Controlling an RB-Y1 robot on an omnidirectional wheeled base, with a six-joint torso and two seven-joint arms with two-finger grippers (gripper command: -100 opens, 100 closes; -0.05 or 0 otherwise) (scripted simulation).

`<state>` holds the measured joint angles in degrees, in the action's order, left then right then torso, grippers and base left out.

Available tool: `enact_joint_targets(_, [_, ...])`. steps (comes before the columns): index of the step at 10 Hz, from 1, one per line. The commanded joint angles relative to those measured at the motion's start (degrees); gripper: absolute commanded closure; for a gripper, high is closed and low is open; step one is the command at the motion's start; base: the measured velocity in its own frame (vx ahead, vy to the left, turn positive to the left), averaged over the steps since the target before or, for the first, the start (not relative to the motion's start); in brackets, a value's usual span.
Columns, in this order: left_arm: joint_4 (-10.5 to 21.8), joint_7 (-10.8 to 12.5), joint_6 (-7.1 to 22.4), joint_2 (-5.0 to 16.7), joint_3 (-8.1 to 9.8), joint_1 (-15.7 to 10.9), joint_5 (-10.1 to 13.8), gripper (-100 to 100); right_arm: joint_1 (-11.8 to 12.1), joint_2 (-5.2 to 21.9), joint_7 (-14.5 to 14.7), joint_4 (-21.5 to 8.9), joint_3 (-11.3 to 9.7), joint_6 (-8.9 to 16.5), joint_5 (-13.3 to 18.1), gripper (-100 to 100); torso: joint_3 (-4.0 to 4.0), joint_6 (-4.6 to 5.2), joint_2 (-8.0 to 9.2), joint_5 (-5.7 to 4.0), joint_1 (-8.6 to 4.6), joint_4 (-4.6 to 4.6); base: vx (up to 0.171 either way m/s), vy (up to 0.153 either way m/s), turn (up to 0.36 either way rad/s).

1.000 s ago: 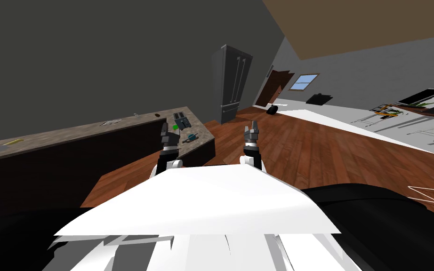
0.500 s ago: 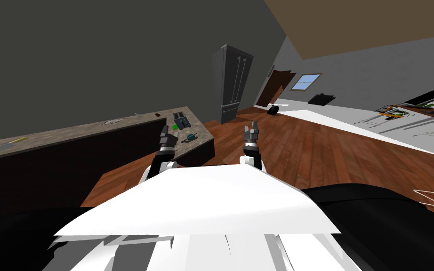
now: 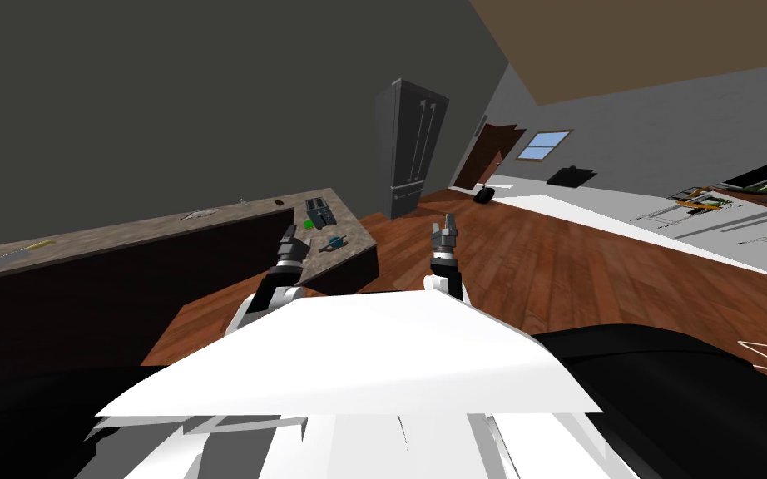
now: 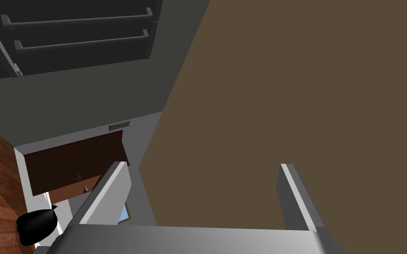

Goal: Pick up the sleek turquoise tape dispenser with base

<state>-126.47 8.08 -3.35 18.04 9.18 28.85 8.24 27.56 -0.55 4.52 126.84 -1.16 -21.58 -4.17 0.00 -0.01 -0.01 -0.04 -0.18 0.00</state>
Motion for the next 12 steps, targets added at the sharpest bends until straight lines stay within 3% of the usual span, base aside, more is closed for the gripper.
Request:
enact_joint_targets(1, [0.31, -0.06, 2.57, 0.95, 0.58, 0.10, 0.75, -100, 0.00, 0.00, 0.00, 0.00, 0.00, 0.00, 0.00, 0, 0.00, 0.00, 0.00, 0.00, 0.00, 0.00, 0.004, -0.047, 0.016])
enact_joint_targets(2, [0.66, 0.06, 4.30, 2.87, 1.84, 0.46, 2.25, -100, 0.00, 0.00, 0.00, 0.00, 0.00, 0.00, 0.00, 0, -0.01, 0.01, -0.01, 0.00, 0.02, 0.00, 0.010, -0.049, 0.013])
enact_joint_targets(3, [0.66, 0.06, 5.46, 2.87, 1.84, 0.46, 2.25, -100, 0.00, 0.00, 0.00, 0.00, 0.00, 0.00, 0.00, 0, -0.02, 0.01, -0.03, 0.00, 0.02, 0.00, 0.013, -0.040, 0.011])
enact_joint_targets(4, [1.06, 0.22, 7.70, 4.83, 3.15, 0.82, 3.82, -100, 0.00, 0.00, 0.00, 0.00, 0.00, 0.00, 0.00, 0, -0.03, 0.02, -0.05, 0.01, 0.03, -0.01, 0.016, -0.042, 0.008])
enact_joint_targets(5, [1.06, 0.22, 8.43, 4.83, 3.15, 0.82, 3.82, -100, 0.00, 0.00, 0.00, 0.00, 0.00, 0.00, 0.00, 0, -0.03, 0.00, -0.05, 0.01, 0.04, -0.01, 0.014, -0.037, 0.014])
enact_joint_targets(6, [1.48, 0.42, 10.49, 6.83, 4.50, 1.20, 5.46, -100, 0.00, 0.00, 0.00, 0.00, 0.00, 0.00, 0.00, 0, -0.03, 0.01, -0.05, 0.01, 0.05, -0.01, 0.013, -0.043, 0.010])
enact_joint_targets(7, [1.48, 0.42, 11.49, 6.83, 4.50, 1.20, 5.46, -100, 0.00, 0.00, 0.00, 0.00, 0.00, 0.00, 0.00, 0, -0.03, 0.01, -0.06, 0.01, 0.05, -0.01, 0.014, -0.039, 0.005])
enact_joint_targets(8, [1.96, 0.67, 13.49, 8.85, 5.87, 1.58, 7.16, -100, 0.00, 0.00, 0.00, 0.00, 0.00, 0.00, 0.00, 0, -0.03, 0.01, -0.05, 0.01, 0.05, -0.01, 0.015, -0.052, 0.003])
enact_joint_targets(9, [1.96, 0.67, 14.53, 8.85, 5.87, 1.58, 7.16, -100, 0.00, 0.00, 0.00, 0.00, 0.00, 0.00, 0.00, 0, -0.03, 0.01, -0.05, 0.00, 0.02, -0.01, 0.018, -0.046, 0.008])
enact_joint_targets(10, [2.49, 0.97, 16.04, 10.87, 7.25, 1.99, 8.91, -100, 0.00, 0.00, 0.00, 0.00, 0.00, 0.00, 0.00, 0, -0.04, 0.01, -0.06, 0.00, 0.02, -0.01, 0.030, -0.056, -0.001])
enact_joint_targets(12, [2.49, 0.97, 17.75, 10.87, 7.25, 1.99, 8.91, -100, 0.00, 0.00, 0.00, 0.00, 0.00, 0.00, 0.00, 0, -0.06, 0.02, -0.10, 0.00, 0.02, -0.02, 0.019, -0.030, 0.003])
